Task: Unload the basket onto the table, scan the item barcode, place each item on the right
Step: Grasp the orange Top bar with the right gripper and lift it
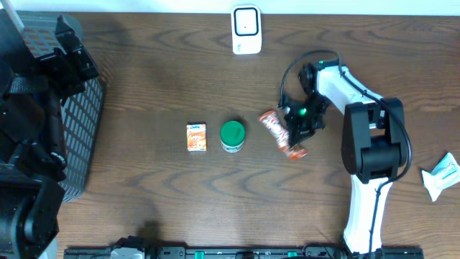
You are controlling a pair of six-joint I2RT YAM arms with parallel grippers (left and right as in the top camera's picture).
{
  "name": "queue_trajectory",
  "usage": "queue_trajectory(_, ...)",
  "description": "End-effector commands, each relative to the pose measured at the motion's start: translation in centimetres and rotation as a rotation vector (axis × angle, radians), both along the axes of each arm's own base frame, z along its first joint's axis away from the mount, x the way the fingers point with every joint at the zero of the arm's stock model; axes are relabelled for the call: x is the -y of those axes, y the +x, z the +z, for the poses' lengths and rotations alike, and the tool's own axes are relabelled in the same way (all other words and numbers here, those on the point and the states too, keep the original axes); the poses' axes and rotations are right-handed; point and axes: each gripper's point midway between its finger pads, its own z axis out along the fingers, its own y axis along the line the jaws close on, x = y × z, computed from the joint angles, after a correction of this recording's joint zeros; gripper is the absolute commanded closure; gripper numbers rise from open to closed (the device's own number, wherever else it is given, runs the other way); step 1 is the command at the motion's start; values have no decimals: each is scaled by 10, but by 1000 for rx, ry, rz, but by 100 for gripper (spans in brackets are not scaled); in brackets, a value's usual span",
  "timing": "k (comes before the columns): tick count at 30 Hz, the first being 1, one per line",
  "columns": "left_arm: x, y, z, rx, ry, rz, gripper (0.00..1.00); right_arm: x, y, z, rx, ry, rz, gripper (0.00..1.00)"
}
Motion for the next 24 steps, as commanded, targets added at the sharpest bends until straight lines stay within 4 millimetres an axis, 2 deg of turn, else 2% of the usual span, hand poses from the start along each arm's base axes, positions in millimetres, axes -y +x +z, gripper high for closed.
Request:
queue_trajectory(1, -3, -3, 1, 8, -7, 18, 2, 85, 40, 14, 216, -532, 6, 99)
queue_trajectory(6, -3, -3, -1, -1, -6, 19, 2, 132, 60, 71, 404, -847, -43, 99)
queue_trajectory(9, -3, -1, -3, -10, -4, 19, 2, 145, 66, 95, 484, -966, -80, 98)
queue_trajectory(11, -3, 0, -5, -15, -4, 19, 2, 145, 69, 102, 515, -1011, -78, 98)
queue_trajectory(14, -3, 1, -6, -19, -3, 19, 2, 135, 71, 104, 552, -1035, -62, 98)
queue_trajectory(17, -3, 2, -7, -26, -3, 19, 2, 114, 71, 100, 582, -1021, -25, 98)
queue_trajectory(21, -3, 2, -7, -26, -2, 19, 2, 83, 62, 88, 600, -1002, 64, 98)
queue_trajectory(24, -3, 2, -7, -26, -2, 19, 2, 62, 47, 69, 607, -989, 123, 99)
